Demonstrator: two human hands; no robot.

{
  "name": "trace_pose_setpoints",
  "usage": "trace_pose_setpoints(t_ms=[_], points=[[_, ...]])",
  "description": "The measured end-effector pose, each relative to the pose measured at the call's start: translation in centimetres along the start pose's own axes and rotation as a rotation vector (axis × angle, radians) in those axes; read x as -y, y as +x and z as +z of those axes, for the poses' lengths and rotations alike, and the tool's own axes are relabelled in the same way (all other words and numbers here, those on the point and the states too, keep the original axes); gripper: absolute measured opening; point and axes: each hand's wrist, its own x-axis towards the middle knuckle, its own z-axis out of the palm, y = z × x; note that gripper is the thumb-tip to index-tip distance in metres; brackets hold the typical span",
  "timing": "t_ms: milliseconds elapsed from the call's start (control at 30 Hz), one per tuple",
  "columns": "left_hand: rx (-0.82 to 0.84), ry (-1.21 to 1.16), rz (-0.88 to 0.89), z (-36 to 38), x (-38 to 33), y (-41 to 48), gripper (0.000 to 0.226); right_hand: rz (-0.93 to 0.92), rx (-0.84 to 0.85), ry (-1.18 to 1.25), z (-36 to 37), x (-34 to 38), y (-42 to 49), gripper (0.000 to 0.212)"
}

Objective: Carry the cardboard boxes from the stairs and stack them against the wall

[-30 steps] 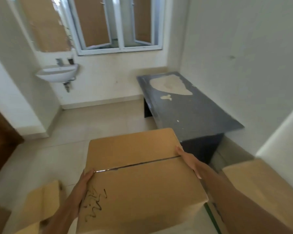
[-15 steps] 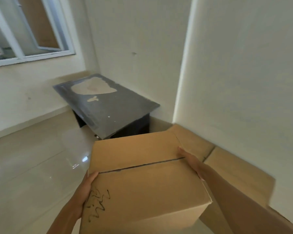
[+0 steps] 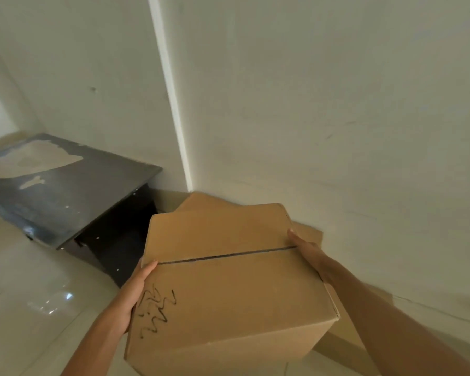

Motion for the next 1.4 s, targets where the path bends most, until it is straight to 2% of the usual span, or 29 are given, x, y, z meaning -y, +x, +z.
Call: trace_pose_setpoints(t_ms=[100, 200, 433, 633, 867, 933, 1033, 1400], points=[[0.064, 0.0, 0.042, 4.4, -0.5, -0.1, 0.043, -0.034, -0.038, 0.001, -4.4, -0.7, -1.3, 0.09], [0.084, 0.01, 0.061, 8.5, -0.9, 0.0, 0.046, -0.045, -0.082, -0.001, -8.7, -2.0, -1.4, 0.081], [0.115, 0.049, 0.021, 18.6, -1.8, -1.3, 0.028, -0.011, -0.184, 0.029, -17.8, -4.8, -1.8, 0.085], [0.224, 0.11, 0.057, 24.7, -3.2, 1.6, 0.043, 0.016, -0.281, 0.059, -23.4, -5.6, -1.2, 0.086], [0.359, 0.208, 0.021, 31.7, -5.0, 4.1, 0.02, 0.033, -0.418, 0.13, -28.5, -6.5, -0.7, 0.083], [0.393, 0.215, 0.025, 33.6, -5.4, 4.6, 0.025, 0.052, -0.435, 0.14, -30.0, -6.8, -0.7, 0.082], [0.434, 0.237, 0.022, 36.4, -5.7, 6.0, 0.046, 0.072, -0.453, 0.158, -32.3, -7.2, -0.5, 0.081], [0.477, 0.311, -0.027, 50.0, -4.6, 7.3, 0.046, 0.087, -0.463, 0.199, -44.3, -10.1, 2.9, 0.086]])
